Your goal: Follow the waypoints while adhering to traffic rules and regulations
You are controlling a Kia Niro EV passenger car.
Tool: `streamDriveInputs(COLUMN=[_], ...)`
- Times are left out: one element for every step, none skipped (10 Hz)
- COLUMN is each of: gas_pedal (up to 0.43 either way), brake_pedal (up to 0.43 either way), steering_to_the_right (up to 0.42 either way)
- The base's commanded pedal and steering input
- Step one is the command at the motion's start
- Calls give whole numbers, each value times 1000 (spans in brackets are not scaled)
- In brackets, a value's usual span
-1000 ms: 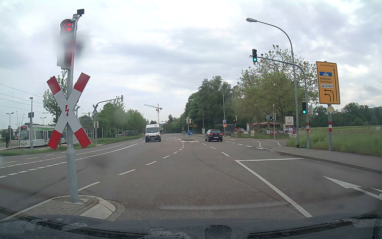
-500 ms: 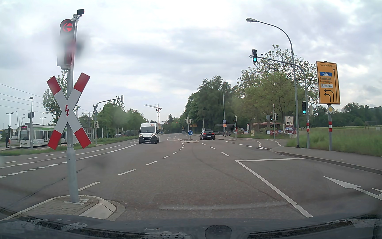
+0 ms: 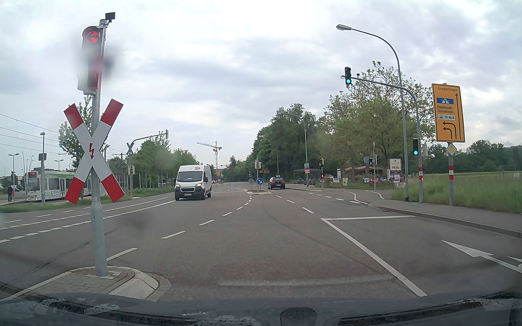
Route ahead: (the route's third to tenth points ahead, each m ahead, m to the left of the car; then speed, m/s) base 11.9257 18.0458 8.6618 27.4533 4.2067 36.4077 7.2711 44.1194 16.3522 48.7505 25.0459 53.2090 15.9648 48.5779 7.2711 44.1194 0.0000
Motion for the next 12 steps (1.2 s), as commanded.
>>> streamDriveInputs(gas_pedal=[0,0,0,0,0,0,0,0,0,0,0,0], brake_pedal=[195,201,195,201,201,195,195,195,195,195,195,195], steering_to_the_right=[9,9,9,10,9,9,9,9,9,10,9,9])
